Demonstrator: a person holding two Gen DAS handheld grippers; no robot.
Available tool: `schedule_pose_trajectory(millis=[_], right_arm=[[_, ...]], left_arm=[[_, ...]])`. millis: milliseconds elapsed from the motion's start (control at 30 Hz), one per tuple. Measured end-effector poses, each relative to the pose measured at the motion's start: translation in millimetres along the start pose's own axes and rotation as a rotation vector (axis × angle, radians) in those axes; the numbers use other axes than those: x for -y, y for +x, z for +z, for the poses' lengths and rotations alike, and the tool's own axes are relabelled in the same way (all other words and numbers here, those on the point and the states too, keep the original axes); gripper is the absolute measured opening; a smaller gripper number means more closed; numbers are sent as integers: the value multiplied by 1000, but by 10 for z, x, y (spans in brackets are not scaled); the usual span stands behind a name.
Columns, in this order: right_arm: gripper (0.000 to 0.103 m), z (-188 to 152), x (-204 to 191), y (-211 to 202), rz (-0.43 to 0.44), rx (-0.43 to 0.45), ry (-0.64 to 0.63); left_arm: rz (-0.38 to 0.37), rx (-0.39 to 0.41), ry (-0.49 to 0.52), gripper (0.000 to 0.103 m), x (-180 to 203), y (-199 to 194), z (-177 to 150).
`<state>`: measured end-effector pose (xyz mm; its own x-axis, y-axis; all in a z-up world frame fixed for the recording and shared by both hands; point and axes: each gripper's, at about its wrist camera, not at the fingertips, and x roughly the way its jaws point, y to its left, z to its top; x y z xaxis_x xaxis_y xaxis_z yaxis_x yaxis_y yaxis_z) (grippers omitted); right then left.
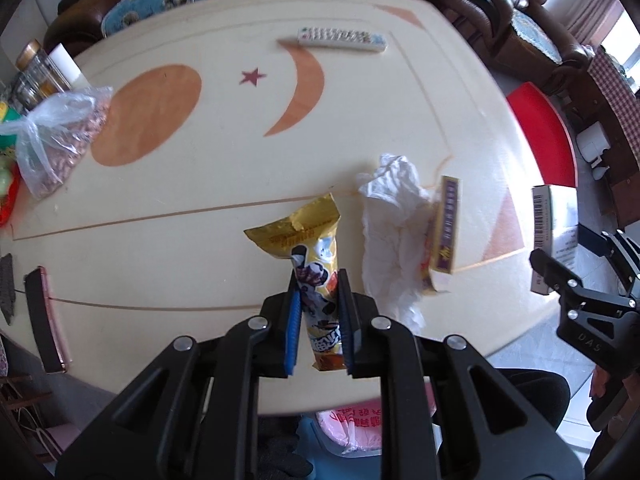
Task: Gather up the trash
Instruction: 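Lift the wrapper and card box with both tools and carry them over the bin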
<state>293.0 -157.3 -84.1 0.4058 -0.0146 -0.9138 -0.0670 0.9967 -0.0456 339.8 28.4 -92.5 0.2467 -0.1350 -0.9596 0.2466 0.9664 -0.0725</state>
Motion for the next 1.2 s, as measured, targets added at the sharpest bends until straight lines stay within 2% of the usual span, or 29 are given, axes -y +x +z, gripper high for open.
schedule_pose_trajectory(millis=[300, 533, 967, 1200], right_arm=[[66, -239, -208, -629, 22, 90, -49], [66, -526, -342, -1005, 45, 134, -84], [66, -1074, -448, -1300, 98, 154, -108], [66, -1340, -414, -1259, 101, 134, -99]], left_arm=[[12, 101, 48, 17, 171, -572, -367], [8, 139, 83, 17, 263, -833, -724], [-9, 165, 163, 17, 550, -935, -1358], [-20, 158, 190, 18, 684, -866, -1595]])
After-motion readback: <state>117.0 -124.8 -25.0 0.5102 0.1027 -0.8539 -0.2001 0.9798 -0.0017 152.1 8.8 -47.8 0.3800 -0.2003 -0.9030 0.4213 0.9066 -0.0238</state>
